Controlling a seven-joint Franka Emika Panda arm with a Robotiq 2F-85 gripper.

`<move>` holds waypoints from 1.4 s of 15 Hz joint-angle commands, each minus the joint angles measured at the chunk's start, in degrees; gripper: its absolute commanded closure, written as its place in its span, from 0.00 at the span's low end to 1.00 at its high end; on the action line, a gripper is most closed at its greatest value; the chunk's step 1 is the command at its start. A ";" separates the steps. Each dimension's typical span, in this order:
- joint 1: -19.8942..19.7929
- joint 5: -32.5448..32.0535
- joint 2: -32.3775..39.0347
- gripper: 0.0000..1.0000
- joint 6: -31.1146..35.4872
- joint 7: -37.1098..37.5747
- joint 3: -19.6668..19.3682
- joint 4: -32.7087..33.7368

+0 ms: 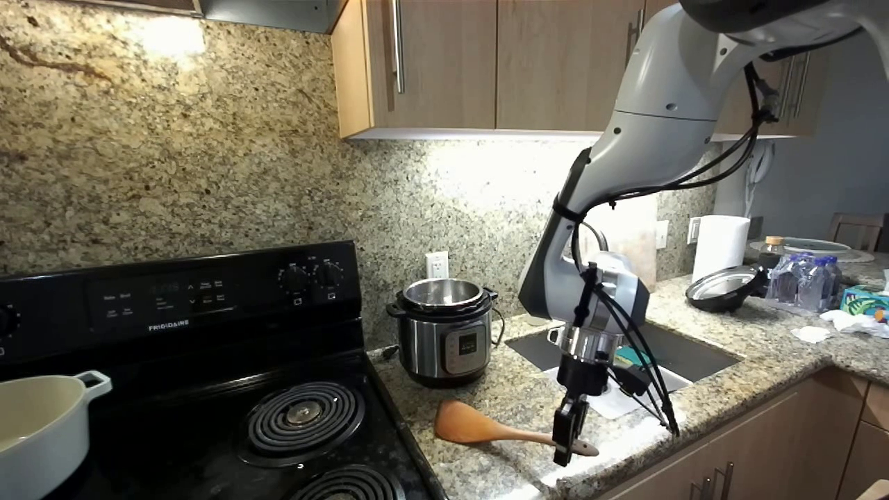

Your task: Remove the wooden spoon from the cooker and pot it on the counter

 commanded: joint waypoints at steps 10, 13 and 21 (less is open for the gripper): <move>-3.80 -7.23 1.39 0.51 1.59 10.72 2.98 2.99; -4.29 -8.14 1.24 0.33 1.92 12.21 3.45 2.79; -5.95 -6.81 -2.41 0.00 1.15 11.54 4.76 0.36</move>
